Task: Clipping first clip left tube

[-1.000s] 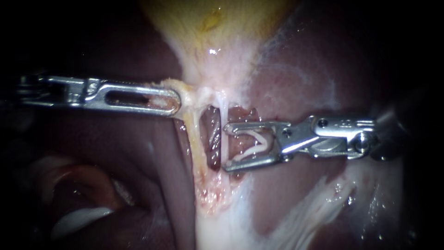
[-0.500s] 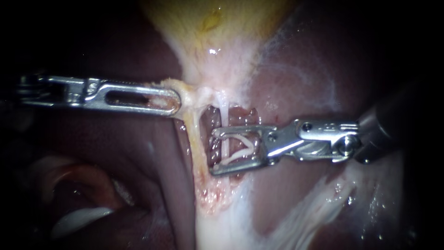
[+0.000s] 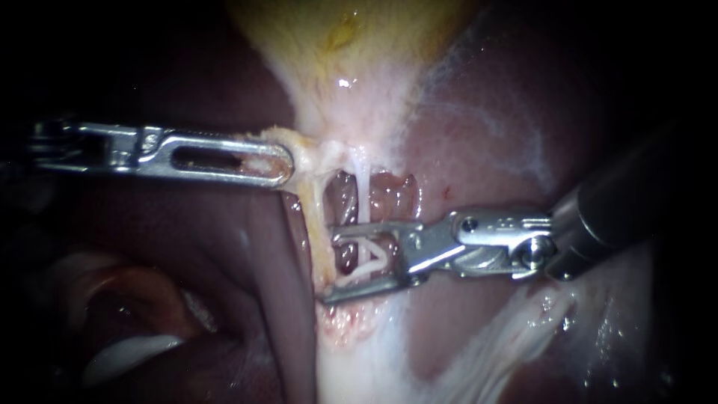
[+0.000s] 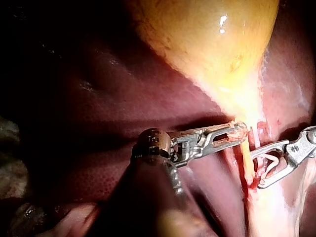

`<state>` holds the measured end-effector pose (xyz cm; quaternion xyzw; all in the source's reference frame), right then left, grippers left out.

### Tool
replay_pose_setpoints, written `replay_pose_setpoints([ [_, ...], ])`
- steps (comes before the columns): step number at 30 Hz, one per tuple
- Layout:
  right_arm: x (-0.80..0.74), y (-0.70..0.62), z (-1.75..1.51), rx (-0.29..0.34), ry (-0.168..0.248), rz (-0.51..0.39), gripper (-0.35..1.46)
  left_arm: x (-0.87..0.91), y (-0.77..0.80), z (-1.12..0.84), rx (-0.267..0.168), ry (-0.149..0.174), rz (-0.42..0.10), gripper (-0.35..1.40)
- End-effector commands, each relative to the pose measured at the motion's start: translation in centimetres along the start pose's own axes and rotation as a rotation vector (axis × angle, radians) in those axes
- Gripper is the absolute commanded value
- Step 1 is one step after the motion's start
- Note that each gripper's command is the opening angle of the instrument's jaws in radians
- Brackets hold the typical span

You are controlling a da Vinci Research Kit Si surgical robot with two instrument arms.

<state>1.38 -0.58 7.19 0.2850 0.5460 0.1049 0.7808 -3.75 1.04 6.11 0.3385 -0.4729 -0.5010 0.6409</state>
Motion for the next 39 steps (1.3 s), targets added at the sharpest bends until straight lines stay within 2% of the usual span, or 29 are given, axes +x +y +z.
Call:
replay_pose_setpoints([
  [1,0.00,0.00,0.02,0.003,0.000,-0.001,0.50,0.00,0.00,0.00,0.000,0.000,0.000,-0.35],
  [25,-0.18,-0.05,0.59,0.075,-0.011,-0.015,0.49,-0.01,-0.01,0.05,-0.002,-0.002,-0.001,-0.35],
  [39,-0.14,-0.03,0.65,0.089,-0.013,0.084,0.41,-0.01,-0.02,0.07,-0.006,-0.005,-0.001,-0.35],
])
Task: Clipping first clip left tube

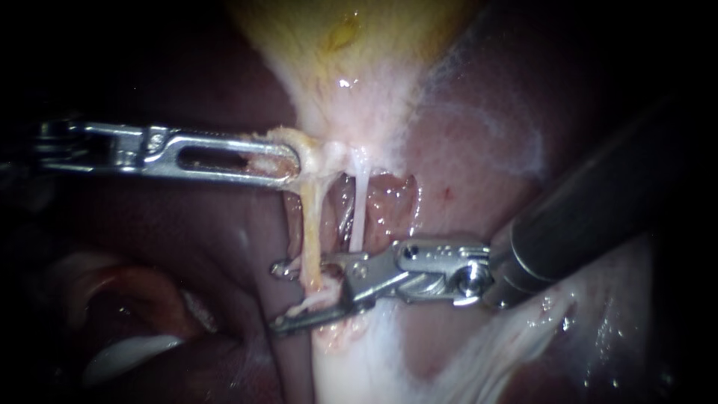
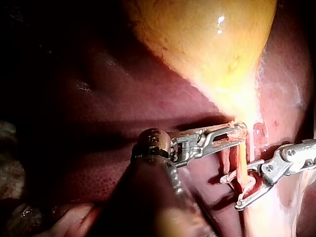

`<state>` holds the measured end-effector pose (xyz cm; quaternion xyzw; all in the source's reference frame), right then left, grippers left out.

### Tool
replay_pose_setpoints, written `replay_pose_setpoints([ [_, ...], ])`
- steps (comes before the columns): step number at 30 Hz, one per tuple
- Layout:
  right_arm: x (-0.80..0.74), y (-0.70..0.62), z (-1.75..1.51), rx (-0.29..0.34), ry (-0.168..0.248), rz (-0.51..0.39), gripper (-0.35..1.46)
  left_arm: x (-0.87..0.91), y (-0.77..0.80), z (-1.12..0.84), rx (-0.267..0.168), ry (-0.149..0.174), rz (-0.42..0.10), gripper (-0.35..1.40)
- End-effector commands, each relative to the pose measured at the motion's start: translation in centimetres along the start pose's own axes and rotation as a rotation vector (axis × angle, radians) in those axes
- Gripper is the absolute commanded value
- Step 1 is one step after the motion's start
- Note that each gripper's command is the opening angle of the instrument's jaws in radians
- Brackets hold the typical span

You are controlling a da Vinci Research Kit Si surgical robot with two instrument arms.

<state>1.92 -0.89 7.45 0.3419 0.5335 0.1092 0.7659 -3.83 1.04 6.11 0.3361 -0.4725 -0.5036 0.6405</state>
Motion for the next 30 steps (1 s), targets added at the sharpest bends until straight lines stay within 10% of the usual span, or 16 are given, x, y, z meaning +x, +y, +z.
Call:
replay_pose_setpoints([
  [1,0.00,-0.01,-0.01,-0.001,0.001,0.017,0.39,0.00,0.00,0.00,0.000,0.000,0.000,-0.35],
  [7,0.05,0.00,-0.12,0.013,-0.027,0.099,-0.35,0.00,0.00,0.00,0.000,0.000,0.000,-0.35],
  [11,0.16,0.05,-0.26,0.064,-0.101,0.102,-0.35,0.00,0.00,0.00,0.000,0.000,0.000,-0.35],
  [30,0.13,0.06,-0.30,0.064,-0.103,0.079,-0.35,0.00,0.00,0.00,0.000,0.000,0.000,-0.35],
])
